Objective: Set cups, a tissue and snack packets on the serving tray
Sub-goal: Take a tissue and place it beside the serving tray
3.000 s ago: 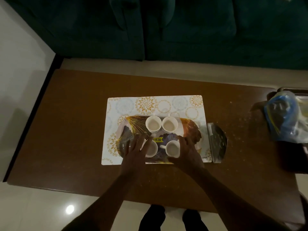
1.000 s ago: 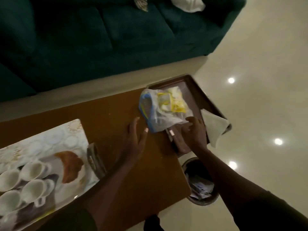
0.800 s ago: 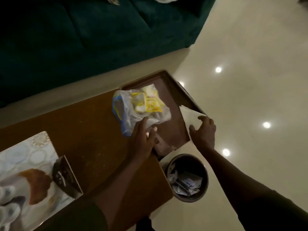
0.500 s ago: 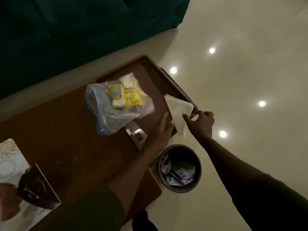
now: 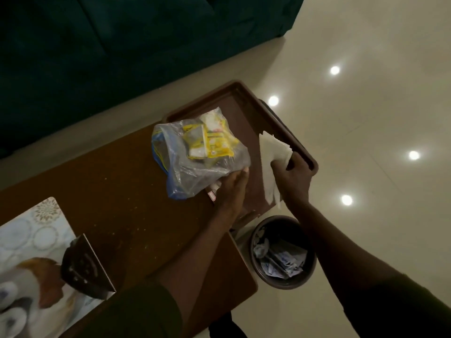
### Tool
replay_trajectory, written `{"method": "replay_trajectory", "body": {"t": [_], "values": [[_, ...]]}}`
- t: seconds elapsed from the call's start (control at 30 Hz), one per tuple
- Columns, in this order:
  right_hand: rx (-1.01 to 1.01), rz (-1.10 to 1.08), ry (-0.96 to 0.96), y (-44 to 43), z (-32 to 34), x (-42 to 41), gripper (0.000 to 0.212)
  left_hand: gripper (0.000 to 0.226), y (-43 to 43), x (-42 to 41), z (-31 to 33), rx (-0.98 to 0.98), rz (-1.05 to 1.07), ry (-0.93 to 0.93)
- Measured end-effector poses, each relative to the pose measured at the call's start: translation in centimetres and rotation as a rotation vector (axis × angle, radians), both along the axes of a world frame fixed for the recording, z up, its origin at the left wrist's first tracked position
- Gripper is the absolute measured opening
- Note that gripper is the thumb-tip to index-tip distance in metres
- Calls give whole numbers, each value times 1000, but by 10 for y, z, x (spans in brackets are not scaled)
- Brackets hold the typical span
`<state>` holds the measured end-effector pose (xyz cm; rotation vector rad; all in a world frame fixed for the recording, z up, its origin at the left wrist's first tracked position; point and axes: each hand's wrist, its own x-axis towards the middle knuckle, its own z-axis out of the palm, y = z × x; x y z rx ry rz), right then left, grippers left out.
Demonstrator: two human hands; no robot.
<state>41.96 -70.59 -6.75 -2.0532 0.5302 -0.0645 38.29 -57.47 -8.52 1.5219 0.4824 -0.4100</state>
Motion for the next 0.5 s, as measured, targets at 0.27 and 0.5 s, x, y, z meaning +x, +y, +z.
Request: {"method": "replay_trajectory", "body": {"t": [0.27,0.5], "values": [[266,298,10,104,19,-46,45,69,55,7,32,-597,626,167],[84,455,-7,174,28,-67,34,39,153,-34,32,-530,665,194]]}}
